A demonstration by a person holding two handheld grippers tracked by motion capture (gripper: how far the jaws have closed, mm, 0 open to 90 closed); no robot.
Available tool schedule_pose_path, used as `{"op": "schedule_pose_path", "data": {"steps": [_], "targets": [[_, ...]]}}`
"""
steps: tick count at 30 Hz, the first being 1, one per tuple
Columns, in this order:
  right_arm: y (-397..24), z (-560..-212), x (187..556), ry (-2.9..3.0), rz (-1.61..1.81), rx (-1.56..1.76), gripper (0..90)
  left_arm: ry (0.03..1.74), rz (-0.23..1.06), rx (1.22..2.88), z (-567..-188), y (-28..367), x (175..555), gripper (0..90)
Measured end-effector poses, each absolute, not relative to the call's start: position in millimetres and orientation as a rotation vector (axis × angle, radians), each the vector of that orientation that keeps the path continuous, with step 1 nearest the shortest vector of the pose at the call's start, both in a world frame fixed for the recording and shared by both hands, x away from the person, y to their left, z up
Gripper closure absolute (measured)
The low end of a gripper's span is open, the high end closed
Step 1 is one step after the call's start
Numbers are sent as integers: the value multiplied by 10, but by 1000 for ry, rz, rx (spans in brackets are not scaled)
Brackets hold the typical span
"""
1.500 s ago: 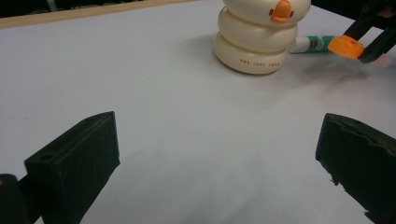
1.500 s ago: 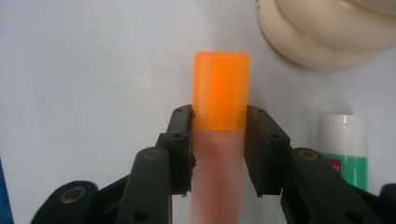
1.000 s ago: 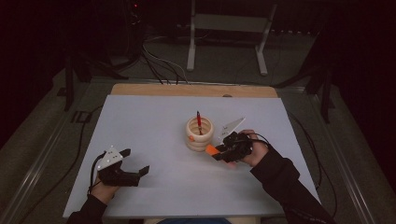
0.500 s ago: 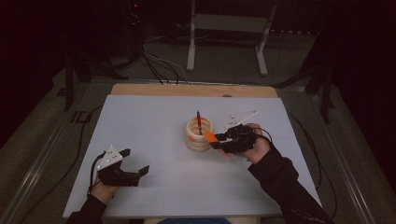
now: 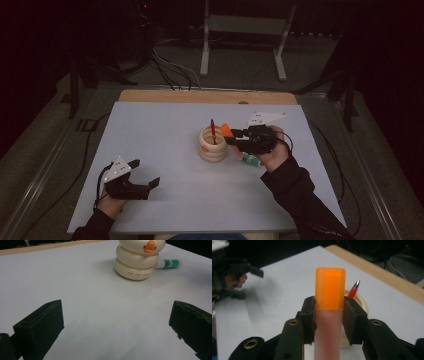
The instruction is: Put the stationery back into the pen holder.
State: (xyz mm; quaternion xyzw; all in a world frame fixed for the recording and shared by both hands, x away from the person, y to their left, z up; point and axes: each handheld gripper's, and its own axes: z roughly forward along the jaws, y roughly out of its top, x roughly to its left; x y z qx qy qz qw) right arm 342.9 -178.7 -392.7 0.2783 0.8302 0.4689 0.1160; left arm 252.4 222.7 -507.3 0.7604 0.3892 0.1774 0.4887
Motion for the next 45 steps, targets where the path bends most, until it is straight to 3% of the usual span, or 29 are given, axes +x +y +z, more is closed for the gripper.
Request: {"op": "schedule_pose_path", "data": {"steps": [23, 45], "targets": [[-1682, -3813, 3538, 2122, 1509, 938, 647, 946, 422, 1842, -5071, 2233, 2525, 3], [-1413, -4009, 3674, 1928, 1556, 1078, 646, 940, 426, 1840, -5064, 2235, 2521, 3]]}}
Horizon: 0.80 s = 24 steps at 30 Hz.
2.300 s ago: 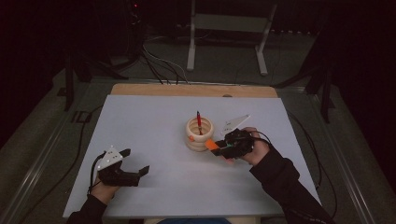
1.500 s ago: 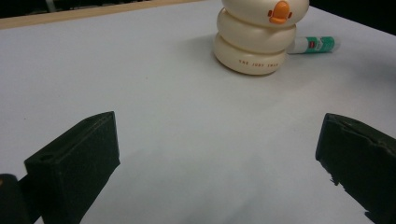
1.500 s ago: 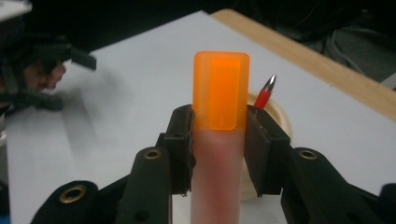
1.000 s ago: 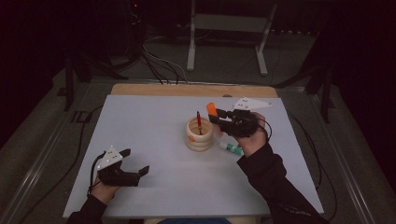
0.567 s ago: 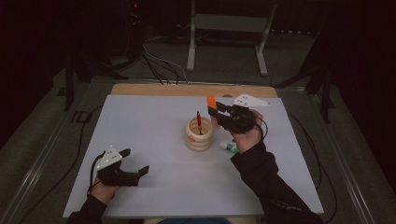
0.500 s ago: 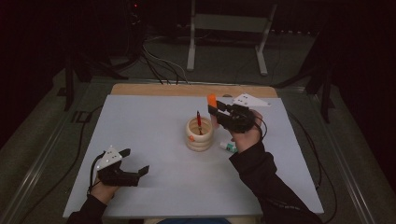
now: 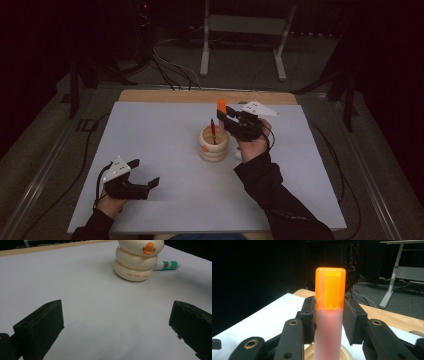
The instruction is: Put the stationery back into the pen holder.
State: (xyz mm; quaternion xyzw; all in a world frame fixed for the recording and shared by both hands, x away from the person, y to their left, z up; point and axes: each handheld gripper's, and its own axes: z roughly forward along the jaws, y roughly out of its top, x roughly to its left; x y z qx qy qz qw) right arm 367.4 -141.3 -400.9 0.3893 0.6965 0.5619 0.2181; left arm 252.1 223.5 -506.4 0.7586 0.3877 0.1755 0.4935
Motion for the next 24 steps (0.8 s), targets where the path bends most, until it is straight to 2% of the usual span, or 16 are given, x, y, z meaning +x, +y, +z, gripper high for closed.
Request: {"op": "schedule_pose_path", "data": {"steps": [24], "targets": [[-1242, -4350, 3764, 1907, 1517, 1163, 646, 938, 423, 1835, -5059, 2237, 2519, 3]]}}
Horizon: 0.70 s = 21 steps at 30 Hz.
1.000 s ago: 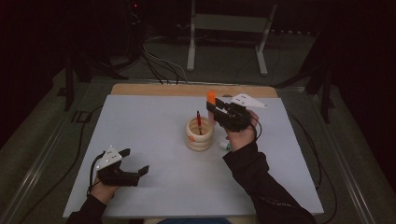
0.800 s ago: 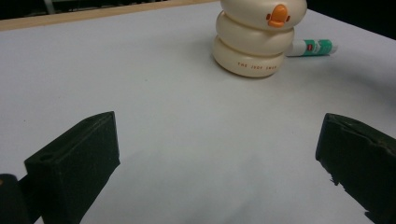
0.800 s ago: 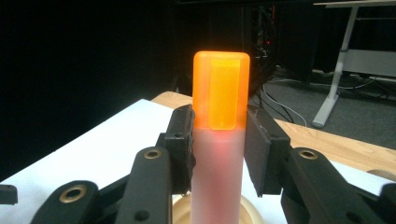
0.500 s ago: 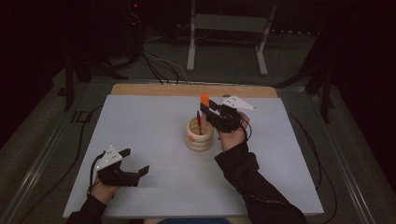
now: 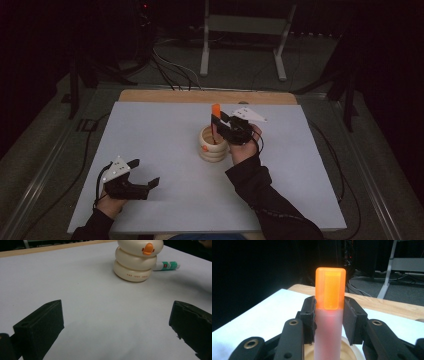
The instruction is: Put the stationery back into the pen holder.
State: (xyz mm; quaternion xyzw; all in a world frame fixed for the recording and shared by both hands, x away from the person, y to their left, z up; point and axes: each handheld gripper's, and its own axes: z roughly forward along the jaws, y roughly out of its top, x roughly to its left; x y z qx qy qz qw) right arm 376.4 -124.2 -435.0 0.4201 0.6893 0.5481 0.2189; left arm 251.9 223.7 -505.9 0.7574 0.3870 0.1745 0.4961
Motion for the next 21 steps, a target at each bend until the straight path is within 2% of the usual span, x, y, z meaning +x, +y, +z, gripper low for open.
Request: {"op": "schedule_pose_path", "data": {"steps": [21], "targets": [[-1137, -4563, 3714, 1929, 1425, 1176, 645, 933, 421, 1839, -5060, 2235, 2519, 3]]}}
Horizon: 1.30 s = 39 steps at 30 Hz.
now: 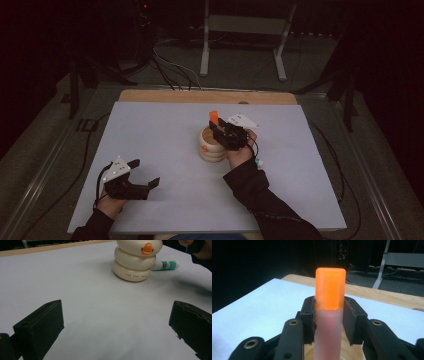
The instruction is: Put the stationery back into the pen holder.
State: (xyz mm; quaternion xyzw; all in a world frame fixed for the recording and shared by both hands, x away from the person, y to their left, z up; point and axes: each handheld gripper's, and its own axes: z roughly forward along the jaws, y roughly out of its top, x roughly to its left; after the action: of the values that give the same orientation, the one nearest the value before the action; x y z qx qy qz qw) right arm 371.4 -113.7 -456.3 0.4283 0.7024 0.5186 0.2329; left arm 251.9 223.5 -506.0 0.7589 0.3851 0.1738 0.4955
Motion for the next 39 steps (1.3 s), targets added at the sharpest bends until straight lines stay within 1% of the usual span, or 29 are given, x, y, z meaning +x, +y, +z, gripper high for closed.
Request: {"op": "schedule_pose_path", "data": {"steps": [14, 26, 27, 29, 30, 31, 32, 37, 39], "targets": [[-1177, -4681, 3737, 2004, 1391, 1241, 642, 936, 419, 1835, -5063, 2240, 2524, 3], [-1150, -4709, 3727, 2093, 1342, 1237, 635, 938, 418, 1837, -5067, 2241, 2526, 3], [-1151, -4704, 3729, 2095, 1339, 1237, 624, 937, 419, 1837, -5066, 2241, 2526, 3], [-1156, -4685, 3727, 2091, 1350, 1224, 563, 937, 419, 1836, -5066, 2242, 2526, 3], [-1156, -4685, 3727, 2091, 1350, 1224, 563, 937, 419, 1836, -5066, 2242, 2526, 3], [-1158, -4671, 3726, 2095, 1353, 1216, 534, 936, 419, 1837, -5066, 2242, 2526, 3], [-1165, -4641, 3721, 2102, 1378, 1197, 477, 937, 418, 1836, -5067, 2241, 2526, 3], [-1180, -4553, 3710, 2139, 1426, 1163, 322, 936, 420, 1837, -5065, 2241, 2524, 3], [-1187, -4518, 3709, 2167, 1436, 1146, 231, 937, 420, 1834, -5064, 2241, 2524, 3]]}}
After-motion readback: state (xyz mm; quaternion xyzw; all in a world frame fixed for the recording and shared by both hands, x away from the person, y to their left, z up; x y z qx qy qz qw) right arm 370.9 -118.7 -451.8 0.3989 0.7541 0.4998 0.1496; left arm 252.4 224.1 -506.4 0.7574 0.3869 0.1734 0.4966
